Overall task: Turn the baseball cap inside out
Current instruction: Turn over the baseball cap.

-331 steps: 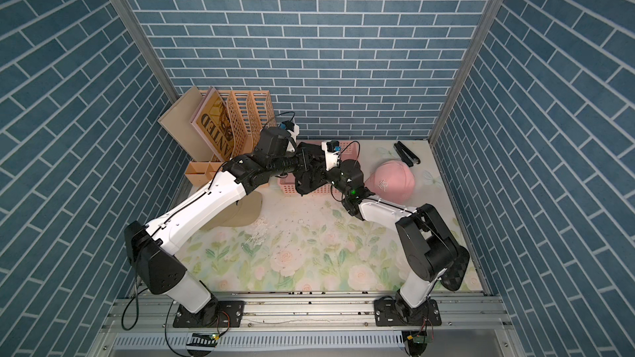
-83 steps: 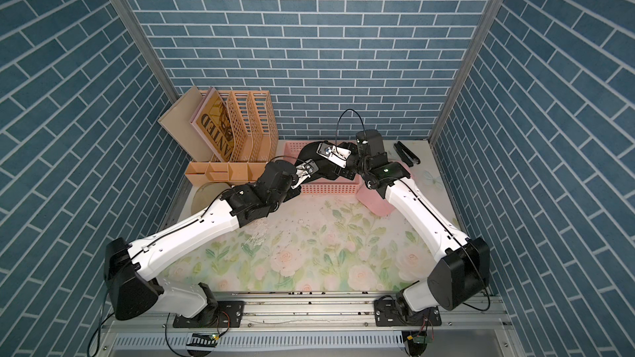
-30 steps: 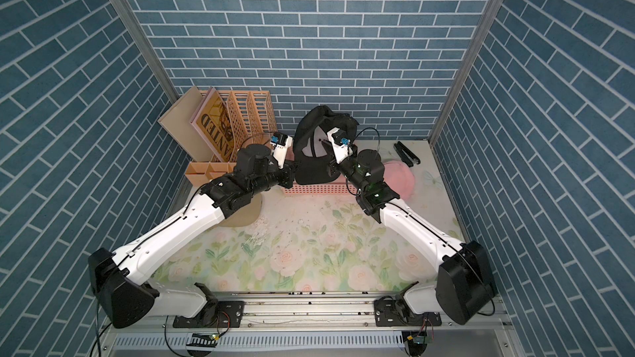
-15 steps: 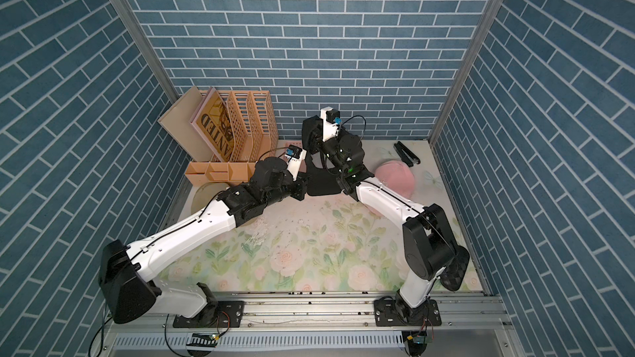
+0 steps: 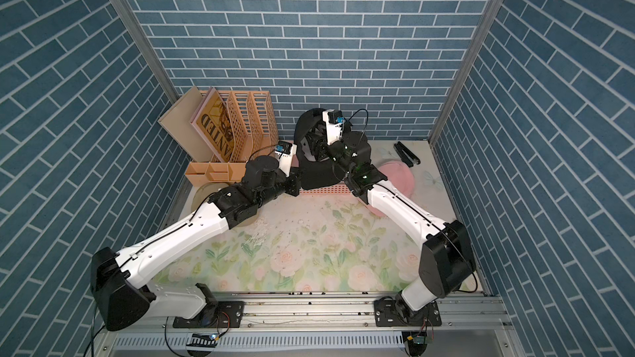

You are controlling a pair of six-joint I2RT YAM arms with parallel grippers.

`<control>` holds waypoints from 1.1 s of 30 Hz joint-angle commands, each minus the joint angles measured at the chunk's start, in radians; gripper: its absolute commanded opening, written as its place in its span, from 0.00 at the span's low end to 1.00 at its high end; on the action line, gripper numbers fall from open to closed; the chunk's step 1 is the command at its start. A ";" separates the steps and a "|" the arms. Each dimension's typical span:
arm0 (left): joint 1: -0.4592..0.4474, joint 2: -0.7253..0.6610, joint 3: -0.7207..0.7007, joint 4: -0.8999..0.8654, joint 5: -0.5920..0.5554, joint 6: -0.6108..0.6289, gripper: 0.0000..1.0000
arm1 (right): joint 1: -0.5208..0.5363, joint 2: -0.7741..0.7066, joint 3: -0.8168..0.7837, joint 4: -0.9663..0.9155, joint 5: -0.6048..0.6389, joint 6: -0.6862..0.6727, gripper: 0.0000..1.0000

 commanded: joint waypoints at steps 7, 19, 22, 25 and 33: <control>-0.001 -0.058 0.001 0.002 0.039 -0.013 0.00 | -0.114 -0.050 -0.010 -0.044 0.133 0.002 0.46; -0.026 0.015 0.014 0.002 0.068 -0.027 0.00 | -0.129 0.020 0.053 0.072 -0.012 0.119 0.56; -0.039 0.072 0.045 -0.020 0.069 -0.022 0.00 | -0.103 0.014 0.039 0.117 -0.022 0.103 0.58; -0.041 0.092 0.043 -0.015 0.066 -0.034 0.00 | -0.099 0.003 0.024 0.189 -0.051 0.108 0.60; -0.012 0.048 0.032 -0.001 0.026 -0.056 0.00 | -0.098 -0.079 -0.009 0.086 -0.010 0.027 0.62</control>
